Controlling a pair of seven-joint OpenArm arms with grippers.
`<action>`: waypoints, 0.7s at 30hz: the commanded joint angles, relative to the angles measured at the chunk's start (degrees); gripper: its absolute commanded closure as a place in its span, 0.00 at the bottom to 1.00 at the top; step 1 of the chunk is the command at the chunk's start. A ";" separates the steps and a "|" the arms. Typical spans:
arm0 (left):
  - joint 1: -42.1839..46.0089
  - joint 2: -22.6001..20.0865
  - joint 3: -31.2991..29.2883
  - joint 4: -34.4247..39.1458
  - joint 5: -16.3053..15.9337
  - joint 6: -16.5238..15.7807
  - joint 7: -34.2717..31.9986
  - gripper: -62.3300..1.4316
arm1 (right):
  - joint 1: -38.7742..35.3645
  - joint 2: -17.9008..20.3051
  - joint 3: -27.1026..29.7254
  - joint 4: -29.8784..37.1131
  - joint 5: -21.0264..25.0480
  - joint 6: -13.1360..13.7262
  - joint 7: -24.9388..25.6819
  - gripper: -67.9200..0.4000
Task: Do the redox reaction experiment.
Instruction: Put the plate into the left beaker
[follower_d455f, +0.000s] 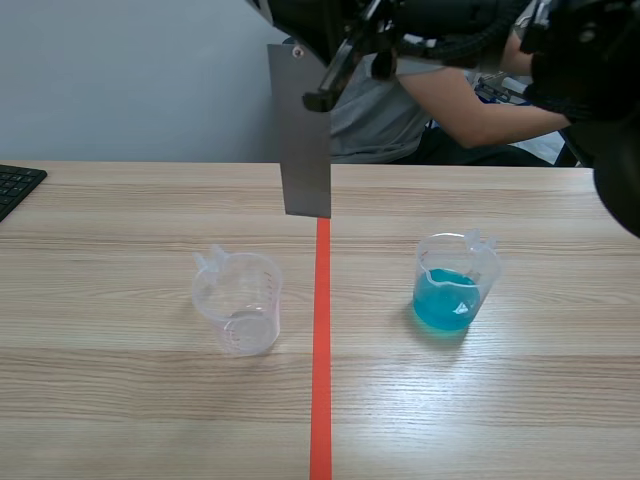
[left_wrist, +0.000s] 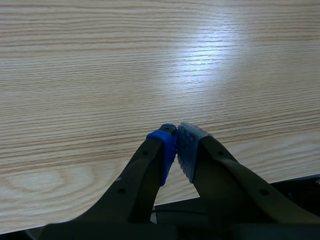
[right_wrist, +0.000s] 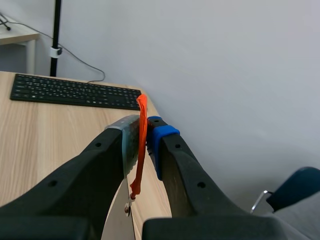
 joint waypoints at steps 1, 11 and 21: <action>-0.02 0.13 -0.44 0.24 -0.20 -0.13 -0.24 0.91 | 1.49 -1.29 -0.17 0.85 -0.52 0.33 0.87 0.97; -0.02 0.13 -0.44 0.24 -0.22 -0.13 -0.22 0.91 | 1.46 -8.59 -6.34 0.83 -6.23 0.33 -1.75 0.97; -0.02 0.13 -0.44 0.24 -0.22 -0.13 -0.17 0.91 | 1.46 -11.17 -7.65 0.61 -8.26 -0.39 -2.08 0.97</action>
